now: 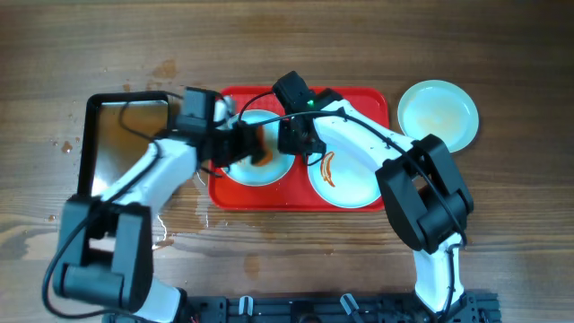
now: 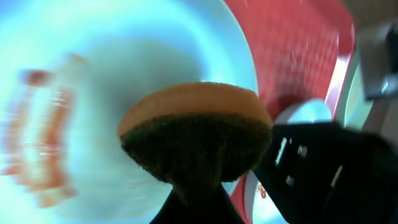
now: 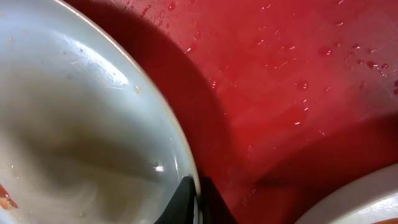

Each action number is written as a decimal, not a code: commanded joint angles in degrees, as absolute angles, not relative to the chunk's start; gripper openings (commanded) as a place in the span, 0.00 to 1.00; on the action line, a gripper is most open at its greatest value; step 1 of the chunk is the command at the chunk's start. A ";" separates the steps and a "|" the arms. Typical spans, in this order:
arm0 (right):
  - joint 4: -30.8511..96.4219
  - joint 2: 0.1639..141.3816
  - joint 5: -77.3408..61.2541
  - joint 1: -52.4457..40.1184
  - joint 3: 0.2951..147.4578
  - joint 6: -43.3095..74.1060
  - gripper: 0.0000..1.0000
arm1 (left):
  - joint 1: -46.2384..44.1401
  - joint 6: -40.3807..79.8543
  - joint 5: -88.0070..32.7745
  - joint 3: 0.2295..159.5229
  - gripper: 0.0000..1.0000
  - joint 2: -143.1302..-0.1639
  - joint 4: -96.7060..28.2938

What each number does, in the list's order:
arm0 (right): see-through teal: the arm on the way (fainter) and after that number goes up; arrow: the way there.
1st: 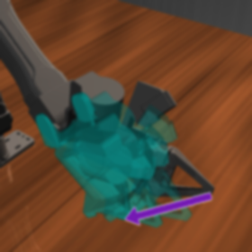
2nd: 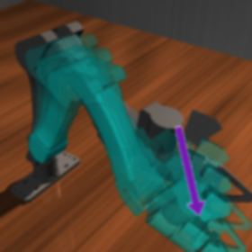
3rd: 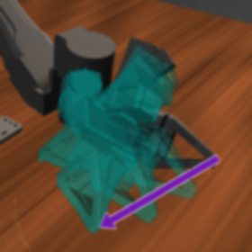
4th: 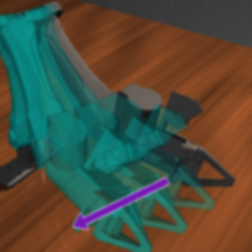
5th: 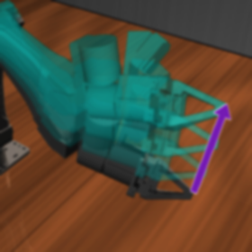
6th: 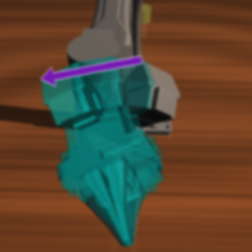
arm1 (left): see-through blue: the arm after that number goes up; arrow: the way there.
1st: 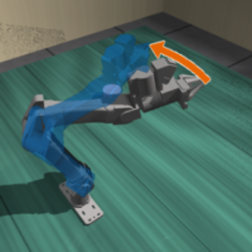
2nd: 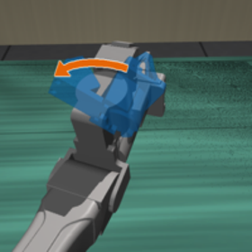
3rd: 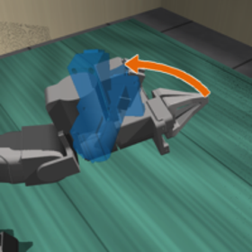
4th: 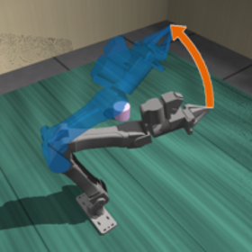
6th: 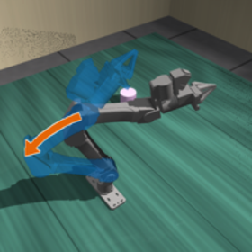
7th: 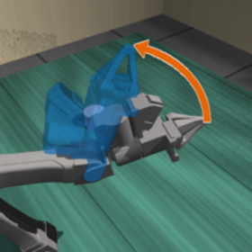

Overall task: Clean dirty plates on tray and stack at the side
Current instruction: 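Move the sponge with the left gripper onto the upper-left plate, then scrub the plate with the left-held sponge while the right gripper holds it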

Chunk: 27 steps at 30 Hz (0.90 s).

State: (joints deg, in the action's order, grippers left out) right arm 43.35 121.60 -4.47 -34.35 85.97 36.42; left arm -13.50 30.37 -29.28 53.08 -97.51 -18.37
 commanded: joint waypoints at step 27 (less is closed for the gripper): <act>43.99 123.11 0.01 -34.11 85.17 35.99 0.04 | -23.09 31.53 3.92 52.47 0.04 -102.19 -16.19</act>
State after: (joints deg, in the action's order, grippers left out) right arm 43.31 121.60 -4.43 -34.35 85.97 36.36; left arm -23.62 34.98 -3.84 53.08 -101.38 -15.16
